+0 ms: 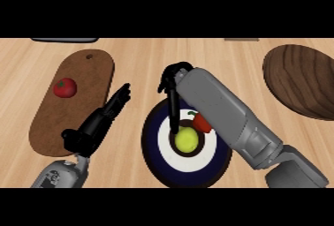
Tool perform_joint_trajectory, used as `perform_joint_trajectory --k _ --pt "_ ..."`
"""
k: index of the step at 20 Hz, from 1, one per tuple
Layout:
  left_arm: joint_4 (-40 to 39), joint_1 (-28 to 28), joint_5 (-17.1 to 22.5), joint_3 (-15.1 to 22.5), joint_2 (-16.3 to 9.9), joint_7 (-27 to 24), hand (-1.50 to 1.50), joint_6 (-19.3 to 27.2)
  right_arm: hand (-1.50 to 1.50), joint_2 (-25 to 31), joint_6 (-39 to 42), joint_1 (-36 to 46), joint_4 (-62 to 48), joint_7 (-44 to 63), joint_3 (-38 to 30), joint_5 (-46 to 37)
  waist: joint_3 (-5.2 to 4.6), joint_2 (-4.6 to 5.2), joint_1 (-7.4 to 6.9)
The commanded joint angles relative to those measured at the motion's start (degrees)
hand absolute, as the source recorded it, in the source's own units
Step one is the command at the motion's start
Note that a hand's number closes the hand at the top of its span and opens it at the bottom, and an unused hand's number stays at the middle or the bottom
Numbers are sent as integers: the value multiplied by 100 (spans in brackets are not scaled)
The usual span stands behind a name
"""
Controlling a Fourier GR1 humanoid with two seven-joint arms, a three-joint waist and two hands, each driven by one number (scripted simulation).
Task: Pick the pear from the plate and place it in the bowl
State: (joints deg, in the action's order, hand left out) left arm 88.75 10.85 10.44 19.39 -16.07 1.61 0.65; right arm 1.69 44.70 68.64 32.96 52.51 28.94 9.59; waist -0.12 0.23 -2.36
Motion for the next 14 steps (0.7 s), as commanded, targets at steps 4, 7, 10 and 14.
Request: perform_joint_trajectory --k 4,7,10,14 --pt "-99 -54 116 -214 -71 -183 0 -259 -150 -163 509 400 -555 849 400 448 3 6 27" --pt "-102 186 24 -255 98 116 0 -80 -150 -165 388 215 -167 821 717 536 8 -21 117" --pt "-233 -87 -2 -326 43 -196 0 -184 -150 -165 306 125 86 770 960 462 7 -27 155" --pt "-5 -106 -231 -116 252 56 0 -45 -150 -166 -244 11 607 844 1229 501 9 -35 159"
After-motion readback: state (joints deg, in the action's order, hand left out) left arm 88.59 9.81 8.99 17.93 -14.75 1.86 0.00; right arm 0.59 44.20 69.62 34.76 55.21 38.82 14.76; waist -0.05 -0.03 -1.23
